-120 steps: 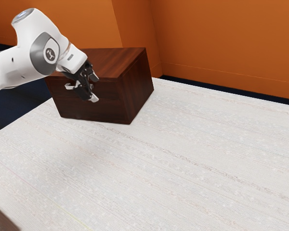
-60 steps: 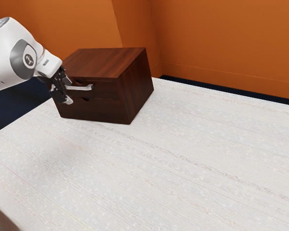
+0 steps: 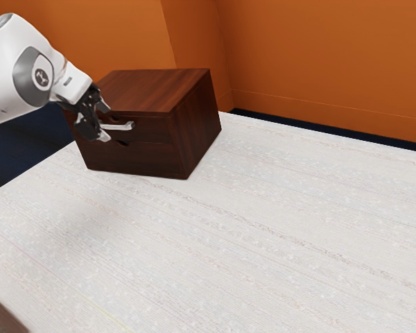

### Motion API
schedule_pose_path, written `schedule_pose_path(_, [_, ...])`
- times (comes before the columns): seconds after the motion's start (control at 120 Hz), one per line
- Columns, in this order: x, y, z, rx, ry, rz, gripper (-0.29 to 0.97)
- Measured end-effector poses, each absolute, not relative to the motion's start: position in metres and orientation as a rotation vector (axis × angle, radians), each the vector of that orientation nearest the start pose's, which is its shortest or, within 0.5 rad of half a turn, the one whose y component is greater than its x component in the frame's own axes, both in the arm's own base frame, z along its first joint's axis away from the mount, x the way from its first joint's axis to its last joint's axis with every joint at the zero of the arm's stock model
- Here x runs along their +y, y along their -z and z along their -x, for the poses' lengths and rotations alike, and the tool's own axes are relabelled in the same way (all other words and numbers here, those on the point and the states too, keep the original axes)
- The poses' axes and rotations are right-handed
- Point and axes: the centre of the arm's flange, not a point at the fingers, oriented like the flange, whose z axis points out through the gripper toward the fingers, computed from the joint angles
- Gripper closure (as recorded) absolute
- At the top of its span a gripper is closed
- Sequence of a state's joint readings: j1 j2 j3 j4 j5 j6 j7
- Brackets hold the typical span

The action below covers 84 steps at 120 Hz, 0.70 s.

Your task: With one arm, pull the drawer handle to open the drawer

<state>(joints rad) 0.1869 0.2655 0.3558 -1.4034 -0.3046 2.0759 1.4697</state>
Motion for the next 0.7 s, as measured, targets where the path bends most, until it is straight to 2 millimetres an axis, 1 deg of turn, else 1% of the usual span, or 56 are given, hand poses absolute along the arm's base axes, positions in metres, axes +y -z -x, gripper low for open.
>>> schedule_pose_path(0.15, [0.303,-0.601,-0.605,1.21,0.572,2.579,0.0])
schedule_pose_path(0.275, [0.315,-0.588,-0.605,1.194,0.549,2.598,0.0])
schedule_pose_path(0.4, [0.319,-0.577,-0.607,1.194,0.533,2.609,0.0])
schedule_pose_path(0.475, [0.326,-0.572,-0.606,1.181,0.529,2.619,0.0])
schedule_pose_path(0.55, [0.331,-0.572,-0.607,1.171,0.531,2.618,0.0])
schedule_pose_path(0.6, [0.331,-0.571,-0.608,1.173,0.532,2.617,0.0])
schedule_pose_path(0.7, [0.33,-0.58,-0.611,1.173,0.546,2.596,0.0])
